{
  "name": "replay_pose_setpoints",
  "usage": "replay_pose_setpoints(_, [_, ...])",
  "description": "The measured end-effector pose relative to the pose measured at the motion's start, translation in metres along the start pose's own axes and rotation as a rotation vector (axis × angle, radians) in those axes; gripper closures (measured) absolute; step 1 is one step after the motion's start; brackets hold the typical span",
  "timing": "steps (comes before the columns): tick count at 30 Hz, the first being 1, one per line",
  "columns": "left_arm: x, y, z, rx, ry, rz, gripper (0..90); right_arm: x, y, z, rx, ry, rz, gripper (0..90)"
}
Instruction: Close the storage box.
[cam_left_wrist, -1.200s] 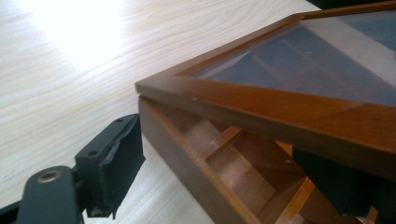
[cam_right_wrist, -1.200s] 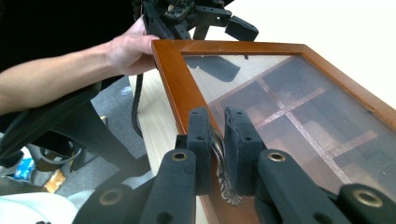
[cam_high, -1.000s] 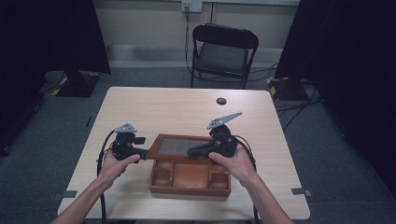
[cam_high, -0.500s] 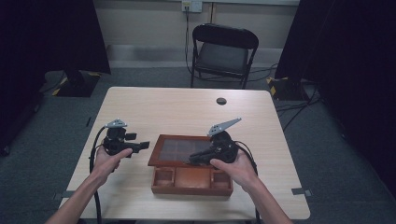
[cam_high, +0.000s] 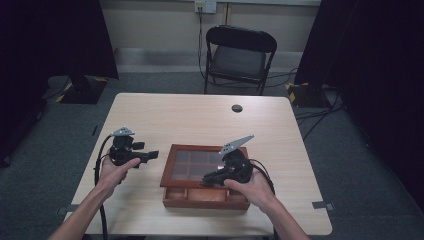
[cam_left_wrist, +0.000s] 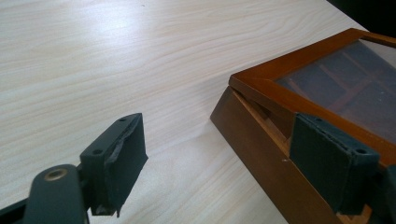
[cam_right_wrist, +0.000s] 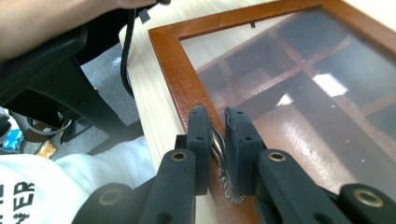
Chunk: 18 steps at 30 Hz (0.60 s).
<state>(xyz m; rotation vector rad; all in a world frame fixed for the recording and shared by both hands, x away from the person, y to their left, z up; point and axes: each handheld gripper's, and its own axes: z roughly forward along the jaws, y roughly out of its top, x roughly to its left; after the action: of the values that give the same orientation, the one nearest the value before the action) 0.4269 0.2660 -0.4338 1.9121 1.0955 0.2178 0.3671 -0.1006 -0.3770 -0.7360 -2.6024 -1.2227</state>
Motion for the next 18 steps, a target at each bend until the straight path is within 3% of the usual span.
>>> replay_pose_setpoints(15, [-0.003,-0.001,0.003,0.025,-0.01,0.018,18.5,-0.004,-0.02,0.019,0.077,0.004,0.014,81.6])
replay_pose_setpoints(18, [-0.004,-0.001,0.003,0.023,-0.007,0.015,18.5,-0.003,-0.022,0.021,0.078,-0.006,-0.008,81.7])
